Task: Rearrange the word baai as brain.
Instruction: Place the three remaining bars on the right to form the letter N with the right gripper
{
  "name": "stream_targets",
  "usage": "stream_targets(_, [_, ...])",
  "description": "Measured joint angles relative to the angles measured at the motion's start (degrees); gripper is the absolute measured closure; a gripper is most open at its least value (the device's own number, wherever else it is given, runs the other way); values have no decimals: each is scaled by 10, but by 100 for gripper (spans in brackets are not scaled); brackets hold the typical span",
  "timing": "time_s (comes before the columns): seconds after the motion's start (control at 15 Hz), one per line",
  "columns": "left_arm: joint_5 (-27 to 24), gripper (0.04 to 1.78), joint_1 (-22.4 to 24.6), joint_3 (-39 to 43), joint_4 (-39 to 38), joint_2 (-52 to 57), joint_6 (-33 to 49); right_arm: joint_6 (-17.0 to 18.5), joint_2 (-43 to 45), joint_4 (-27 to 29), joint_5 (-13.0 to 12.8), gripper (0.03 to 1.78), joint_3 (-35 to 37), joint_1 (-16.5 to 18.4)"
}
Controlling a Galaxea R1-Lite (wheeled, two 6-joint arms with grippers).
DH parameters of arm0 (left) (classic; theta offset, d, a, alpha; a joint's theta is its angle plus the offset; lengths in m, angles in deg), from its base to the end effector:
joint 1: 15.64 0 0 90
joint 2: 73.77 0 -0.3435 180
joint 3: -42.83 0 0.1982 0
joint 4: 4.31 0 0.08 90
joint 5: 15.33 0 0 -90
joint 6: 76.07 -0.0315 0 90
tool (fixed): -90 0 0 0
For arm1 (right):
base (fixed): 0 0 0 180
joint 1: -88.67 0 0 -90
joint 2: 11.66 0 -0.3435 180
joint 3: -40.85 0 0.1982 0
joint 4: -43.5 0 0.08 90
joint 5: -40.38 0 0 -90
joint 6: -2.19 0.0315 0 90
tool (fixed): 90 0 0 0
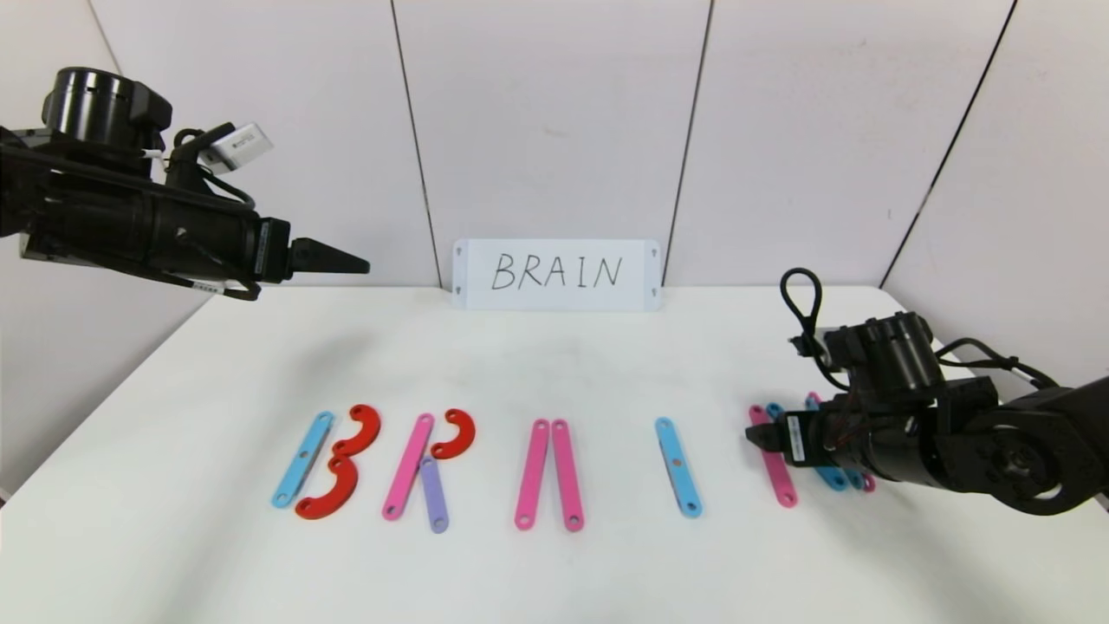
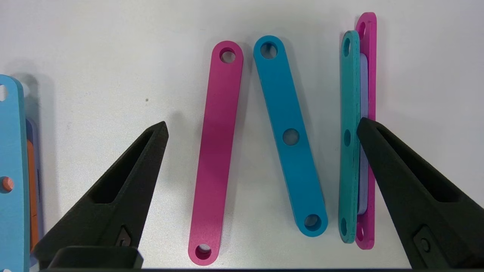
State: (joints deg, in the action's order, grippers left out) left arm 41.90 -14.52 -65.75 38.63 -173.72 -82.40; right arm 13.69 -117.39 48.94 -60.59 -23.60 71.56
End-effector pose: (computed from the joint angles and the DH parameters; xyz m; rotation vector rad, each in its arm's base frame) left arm 0.3435 -0.0103 0.3081 -0.0720 0.5489 -0.5662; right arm 0.3058 0.0879 0.1191 -0.0079 0.7962 0.0213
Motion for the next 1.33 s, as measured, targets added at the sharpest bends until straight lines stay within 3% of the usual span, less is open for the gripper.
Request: stream_targets(1.33, [0,8,0,1,0,3,0,15,0,-6,7,7,-2,-2])
